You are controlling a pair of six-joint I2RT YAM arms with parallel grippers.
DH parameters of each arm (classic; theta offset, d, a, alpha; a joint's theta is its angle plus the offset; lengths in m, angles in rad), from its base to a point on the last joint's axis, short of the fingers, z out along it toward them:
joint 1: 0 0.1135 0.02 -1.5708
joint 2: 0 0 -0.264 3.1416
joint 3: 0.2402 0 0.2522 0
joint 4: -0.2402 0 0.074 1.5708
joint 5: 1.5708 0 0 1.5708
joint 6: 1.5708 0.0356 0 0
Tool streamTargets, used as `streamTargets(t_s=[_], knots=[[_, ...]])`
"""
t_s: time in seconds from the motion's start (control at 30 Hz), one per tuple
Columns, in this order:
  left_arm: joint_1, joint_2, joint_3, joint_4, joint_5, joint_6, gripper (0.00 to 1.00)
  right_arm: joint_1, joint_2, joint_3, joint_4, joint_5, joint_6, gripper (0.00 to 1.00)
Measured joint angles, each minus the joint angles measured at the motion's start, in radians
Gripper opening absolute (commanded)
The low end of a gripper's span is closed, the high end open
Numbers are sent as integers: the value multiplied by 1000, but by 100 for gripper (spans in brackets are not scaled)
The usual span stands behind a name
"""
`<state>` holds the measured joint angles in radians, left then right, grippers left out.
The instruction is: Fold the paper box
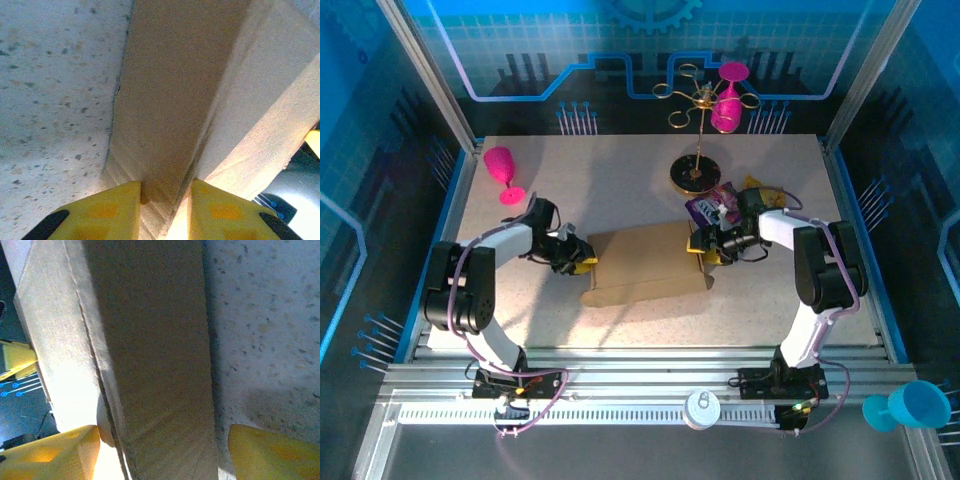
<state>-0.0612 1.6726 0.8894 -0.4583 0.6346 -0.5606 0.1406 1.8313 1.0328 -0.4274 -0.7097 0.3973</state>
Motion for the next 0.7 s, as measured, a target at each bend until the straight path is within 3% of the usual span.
streamTargets(t_s=[0.13, 0.2, 0.23, 0.33, 0.53, 0.7], knots=[[25, 0, -19, 16, 30, 18, 23, 0, 5, -2, 22, -30, 1, 73], [29, 0, -24, 23, 39, 20, 21, 0, 5, -7, 37, -46, 1, 85], [31, 0, -25, 24, 40, 22, 21, 1, 8, -10, 45, -60, 2, 99], [33, 0, -28, 28, 45, 25, 21, 11, 23, -12, 71, -103, 2, 100], [36, 0, -29, 29, 44, 37, 21, 56, 32, -15, 119, -133, 32, 73], [45, -2, -29, 30, 46, 36, 23, 56, 30, -40, 190, -151, 105, 61]])
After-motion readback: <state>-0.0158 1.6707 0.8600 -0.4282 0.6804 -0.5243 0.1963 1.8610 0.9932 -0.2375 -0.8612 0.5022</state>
